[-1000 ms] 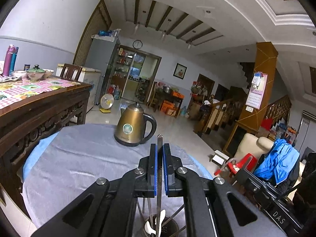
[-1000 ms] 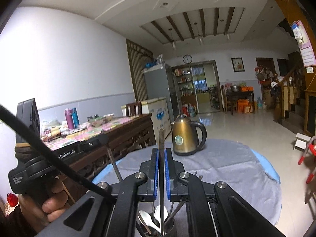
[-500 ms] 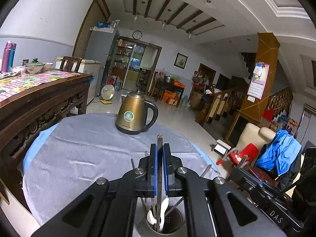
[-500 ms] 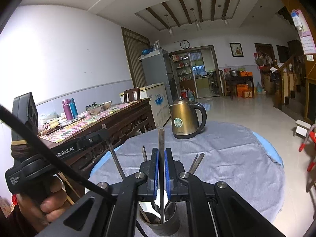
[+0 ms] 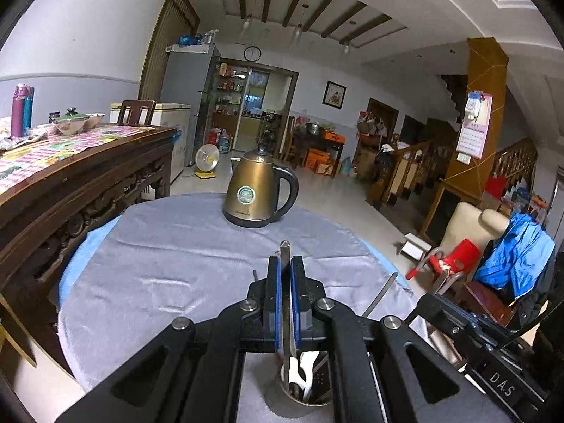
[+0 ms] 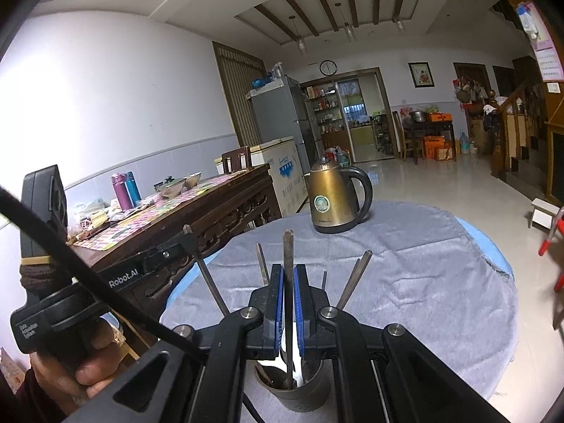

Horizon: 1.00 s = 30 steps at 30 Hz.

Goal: Organize utensils
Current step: 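Open both tools to release the chopsticks into the cup, then withdraw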

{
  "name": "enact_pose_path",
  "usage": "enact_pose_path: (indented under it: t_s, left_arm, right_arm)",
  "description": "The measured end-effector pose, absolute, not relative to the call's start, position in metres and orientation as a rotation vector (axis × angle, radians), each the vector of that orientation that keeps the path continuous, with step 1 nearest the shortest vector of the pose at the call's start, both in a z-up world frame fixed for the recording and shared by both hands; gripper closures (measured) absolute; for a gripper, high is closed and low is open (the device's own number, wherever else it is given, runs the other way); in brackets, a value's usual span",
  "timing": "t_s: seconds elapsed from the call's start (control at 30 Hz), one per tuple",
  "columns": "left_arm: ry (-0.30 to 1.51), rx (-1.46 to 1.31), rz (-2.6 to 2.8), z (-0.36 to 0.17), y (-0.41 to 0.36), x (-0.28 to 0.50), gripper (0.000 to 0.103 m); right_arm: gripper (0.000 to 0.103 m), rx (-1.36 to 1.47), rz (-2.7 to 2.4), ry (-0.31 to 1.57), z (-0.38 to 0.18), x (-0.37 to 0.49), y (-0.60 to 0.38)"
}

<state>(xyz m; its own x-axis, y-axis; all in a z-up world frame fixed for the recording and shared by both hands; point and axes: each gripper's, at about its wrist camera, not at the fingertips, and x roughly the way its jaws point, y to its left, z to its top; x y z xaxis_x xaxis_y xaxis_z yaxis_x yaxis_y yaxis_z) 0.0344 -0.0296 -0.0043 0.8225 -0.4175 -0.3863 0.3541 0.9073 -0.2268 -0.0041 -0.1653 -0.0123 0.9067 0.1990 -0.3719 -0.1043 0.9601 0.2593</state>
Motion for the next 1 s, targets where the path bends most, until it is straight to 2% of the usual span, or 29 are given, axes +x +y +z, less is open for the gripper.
enact_pose_path:
  t_s: [1.0]
  left_arm:
    - [0.509,-0.084,-0.331,-0.011,-0.021,0.027,0.095]
  right_arm:
    - [0.095,0.255,0.147,0.459,-0.024,-0.008,-0.158]
